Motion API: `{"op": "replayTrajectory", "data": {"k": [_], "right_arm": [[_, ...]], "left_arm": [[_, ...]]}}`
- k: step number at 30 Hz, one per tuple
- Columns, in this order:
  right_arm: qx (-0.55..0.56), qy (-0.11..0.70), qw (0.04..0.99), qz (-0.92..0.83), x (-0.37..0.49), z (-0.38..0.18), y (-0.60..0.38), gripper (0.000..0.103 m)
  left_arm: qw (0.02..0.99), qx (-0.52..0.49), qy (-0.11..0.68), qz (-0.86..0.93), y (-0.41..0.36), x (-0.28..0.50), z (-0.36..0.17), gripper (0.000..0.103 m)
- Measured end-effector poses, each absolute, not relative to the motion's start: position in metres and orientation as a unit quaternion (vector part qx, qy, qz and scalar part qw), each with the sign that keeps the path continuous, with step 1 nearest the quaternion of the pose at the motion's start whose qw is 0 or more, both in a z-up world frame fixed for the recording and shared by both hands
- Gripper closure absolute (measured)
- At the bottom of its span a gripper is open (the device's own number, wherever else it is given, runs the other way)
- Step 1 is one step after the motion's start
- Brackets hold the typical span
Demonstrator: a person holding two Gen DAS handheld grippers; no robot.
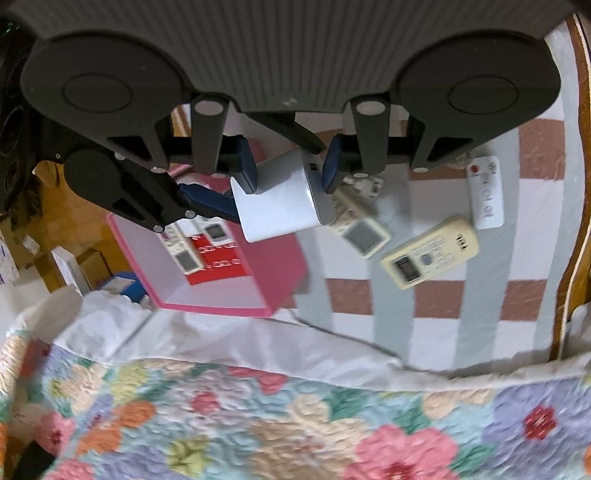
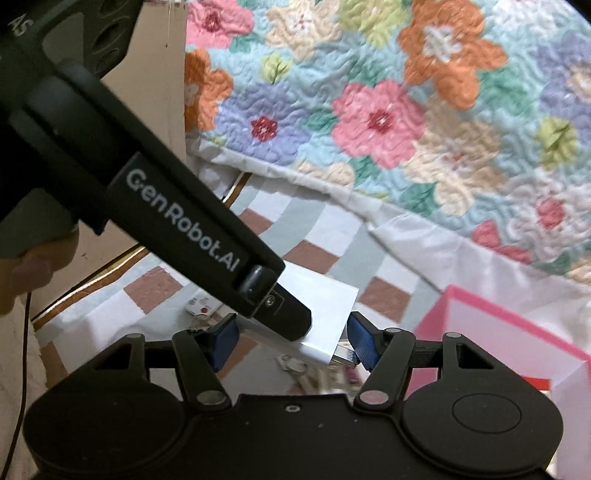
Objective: Organize rigid objects
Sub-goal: 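Carry the second white charger into the pink box and release it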
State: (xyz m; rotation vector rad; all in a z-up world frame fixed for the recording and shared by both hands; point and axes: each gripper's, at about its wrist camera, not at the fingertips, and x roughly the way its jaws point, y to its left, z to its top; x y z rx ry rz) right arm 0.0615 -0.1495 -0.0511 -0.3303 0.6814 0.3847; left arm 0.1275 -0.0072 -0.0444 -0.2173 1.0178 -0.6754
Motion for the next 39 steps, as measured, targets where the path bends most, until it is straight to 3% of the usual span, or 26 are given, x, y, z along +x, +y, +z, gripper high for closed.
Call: {"op": "replayTrajectory", "data": {"k": [4, 14, 25, 39], "right_arm": [[-0.192, 0.346, 0.899, 0.188, 0.071, -0.032, -0.169, 0.034], [-0.108, 0.382, 0.902, 0.172, 0.103, -0.028, -0.244, 0.034], [-0.013, 0.455, 0.873, 0.173, 0.178, -0.083, -0.328, 0.034], [-0.044, 0.487, 0.852, 0.188, 0.195, -0.133, -0.323, 0.034]], "left_arm": [[0.804, -0.081, 0.493, -0.323, -0.037, 0.132, -0.024, 0.065], [0.786, 0.001, 0.532, -0.315, -0.137, 0.169, -0.003, 0.065], [0.76, 0.052, 0.574, -0.3, -0.229, 0.231, -0.05, 0.066], [0.747, -0.001, 0.61, -0.263, -0.229, 0.24, -0.102, 0.068]]}}
